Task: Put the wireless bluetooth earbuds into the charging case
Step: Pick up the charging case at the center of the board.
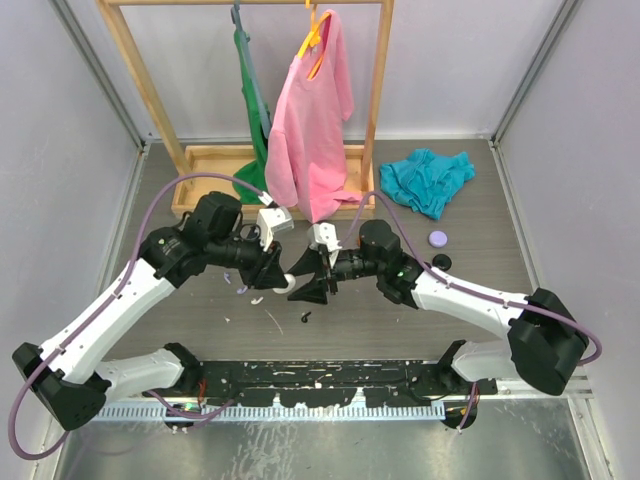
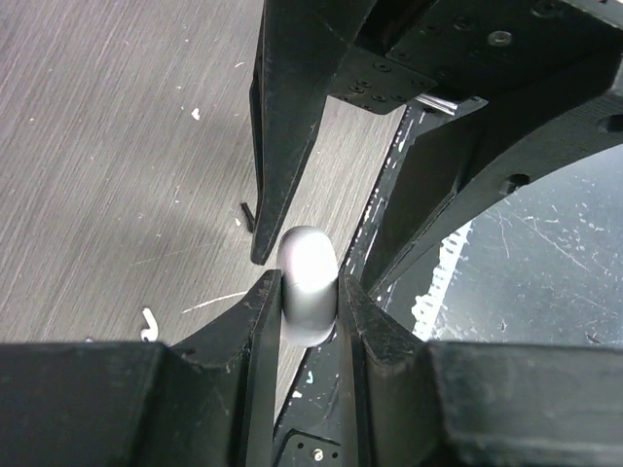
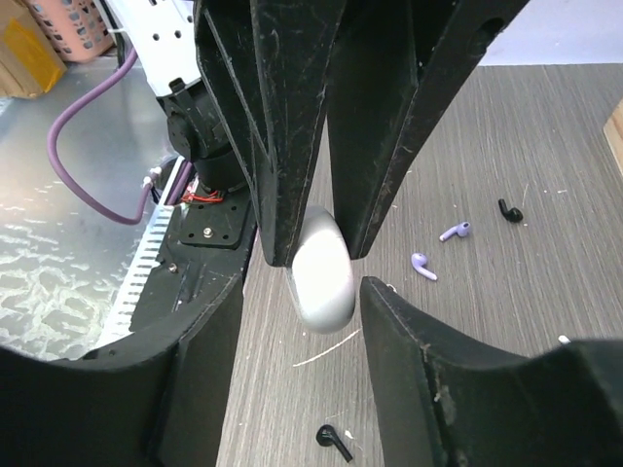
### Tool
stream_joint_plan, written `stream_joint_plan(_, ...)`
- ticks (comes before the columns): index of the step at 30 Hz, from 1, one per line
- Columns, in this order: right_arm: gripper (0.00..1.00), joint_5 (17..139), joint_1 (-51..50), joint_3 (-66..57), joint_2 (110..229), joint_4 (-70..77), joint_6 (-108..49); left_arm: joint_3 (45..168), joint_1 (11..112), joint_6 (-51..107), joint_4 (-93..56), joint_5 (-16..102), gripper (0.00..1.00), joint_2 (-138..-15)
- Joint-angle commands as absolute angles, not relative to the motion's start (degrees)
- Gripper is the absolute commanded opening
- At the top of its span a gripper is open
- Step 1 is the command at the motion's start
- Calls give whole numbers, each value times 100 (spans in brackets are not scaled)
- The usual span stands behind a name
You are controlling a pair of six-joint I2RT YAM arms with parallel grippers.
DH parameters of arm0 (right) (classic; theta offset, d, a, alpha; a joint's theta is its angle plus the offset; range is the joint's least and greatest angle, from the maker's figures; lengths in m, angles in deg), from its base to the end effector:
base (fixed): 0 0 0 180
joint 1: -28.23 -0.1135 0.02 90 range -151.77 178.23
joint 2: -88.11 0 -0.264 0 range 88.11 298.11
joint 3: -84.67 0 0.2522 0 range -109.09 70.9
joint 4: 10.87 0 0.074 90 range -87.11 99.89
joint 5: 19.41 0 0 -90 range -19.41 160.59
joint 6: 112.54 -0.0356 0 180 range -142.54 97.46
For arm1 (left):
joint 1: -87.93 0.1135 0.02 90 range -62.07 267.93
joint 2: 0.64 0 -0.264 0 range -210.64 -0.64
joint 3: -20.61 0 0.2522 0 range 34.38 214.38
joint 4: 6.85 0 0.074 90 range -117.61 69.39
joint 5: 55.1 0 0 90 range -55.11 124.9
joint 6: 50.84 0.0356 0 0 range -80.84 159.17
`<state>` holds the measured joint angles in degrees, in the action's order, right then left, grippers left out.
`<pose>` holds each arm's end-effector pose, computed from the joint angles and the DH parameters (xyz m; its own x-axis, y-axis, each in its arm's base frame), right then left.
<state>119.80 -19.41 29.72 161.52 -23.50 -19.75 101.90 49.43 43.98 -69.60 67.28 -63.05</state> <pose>0.1691 0.2255 0.2768 -0.0202 -0.0693 -0.9974 -0.9924 -0.1199 0.0284 0.1536 -0.1465 0.3570 -0.4709 0.4652 -0.7495 0.8705 0.3829 -0.3092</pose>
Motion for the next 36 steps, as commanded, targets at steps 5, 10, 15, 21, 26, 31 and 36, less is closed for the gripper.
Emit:
stream_joint_plan(5, 43, 12186, -2022, 2541, 16214, -2075, -1757, 10516, 4856, 4681, -7132, 6825, 5, -6348)
stream_joint_plan(10, 22, 12160, -2022, 2518, 16247, -1964, -1711, 10457, 4852, 4699, -7122, 6810, 9, -6245)
stream_joint_plan(15, 9, 12032, -2020, 2524, 16228, -1941, -1735, 10254, 4853, 4585, -6888, 6587, 31, -5955)
stream_joint_plan(21, 6, 11626, -1966, 2831, 16049, -2568, -2189, 9865, 4850, 4102, -6186, 6175, 54, -5507)
stream_joint_plan(26, 6, 11107, -1838, 3219, 15789, -3343, -2648, 9091, 4849, 3395, -4994, 5788, 62, -4866)
stream_joint_plan(31, 6, 10621, -1786, 3602, 15528, -4117, -3069, 8100, 4851, 2839, -3568, 5501, 64, -4211)
stream_joint_plan(36, 7, 10236, -1783, 4031, 15413, -4986, -3557, 7368, 4855, 2522, -2302, 5536, 64, -3778)
